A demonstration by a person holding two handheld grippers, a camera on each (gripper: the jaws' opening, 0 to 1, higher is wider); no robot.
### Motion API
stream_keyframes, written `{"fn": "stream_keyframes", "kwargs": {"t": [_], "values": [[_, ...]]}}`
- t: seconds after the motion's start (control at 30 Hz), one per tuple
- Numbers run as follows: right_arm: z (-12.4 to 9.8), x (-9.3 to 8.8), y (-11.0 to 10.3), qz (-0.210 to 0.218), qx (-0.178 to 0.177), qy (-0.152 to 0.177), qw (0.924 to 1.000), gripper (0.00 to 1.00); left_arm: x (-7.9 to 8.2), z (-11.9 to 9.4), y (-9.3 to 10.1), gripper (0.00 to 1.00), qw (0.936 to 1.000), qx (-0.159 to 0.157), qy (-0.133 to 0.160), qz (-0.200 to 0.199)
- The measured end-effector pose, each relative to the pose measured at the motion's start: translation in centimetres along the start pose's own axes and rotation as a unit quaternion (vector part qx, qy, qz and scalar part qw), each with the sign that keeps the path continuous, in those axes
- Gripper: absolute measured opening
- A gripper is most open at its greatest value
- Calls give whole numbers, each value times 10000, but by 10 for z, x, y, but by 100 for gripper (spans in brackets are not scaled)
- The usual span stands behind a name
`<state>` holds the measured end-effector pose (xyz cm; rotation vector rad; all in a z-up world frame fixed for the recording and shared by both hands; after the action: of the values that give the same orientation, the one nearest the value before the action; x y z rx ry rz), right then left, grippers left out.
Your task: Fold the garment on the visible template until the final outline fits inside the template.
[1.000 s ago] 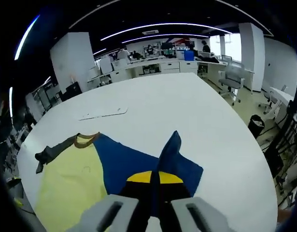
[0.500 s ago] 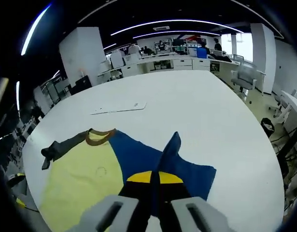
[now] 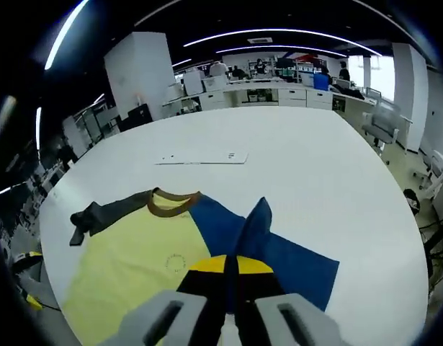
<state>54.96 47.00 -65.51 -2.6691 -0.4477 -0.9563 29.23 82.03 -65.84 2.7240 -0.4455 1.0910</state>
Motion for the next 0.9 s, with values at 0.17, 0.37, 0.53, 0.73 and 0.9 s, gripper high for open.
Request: {"fn": "stream_keyframes", "kwargs": {"t": [0.17,0.37,0.53,0.73,0.9], "values": [[5,6,-16,-56,148,-21,9999,0,0,1,0,95,10000,-9,-1,-8],[12,11,-28,-261,239,-53,9994,0,1,1,-1,96,10000,18,51,-19],[18,18,-43,-618,210,-96,9978,0,0,2,-2,96,10000,5,49,-30],[28,24,-67,-918,248,-101,9954,0,1,3,1,96,10000,-54,47,37],[34,26,-88,-1003,453,-96,9939,0,1,4,3,96,9999,-87,19,88]]}}
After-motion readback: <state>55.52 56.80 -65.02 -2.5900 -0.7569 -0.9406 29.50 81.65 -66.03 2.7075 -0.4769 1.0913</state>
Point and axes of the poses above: the point that each gripper's makers call its tool centre point, and the gripper's own axes: z roughly forward along the fingers, y roughly to its right, x roughly out of its top, the point moved 5 cm from there along -z, roughly backward along the fingers, and after that the axes turned 7 degrees about -y, right-handed, at the moved point
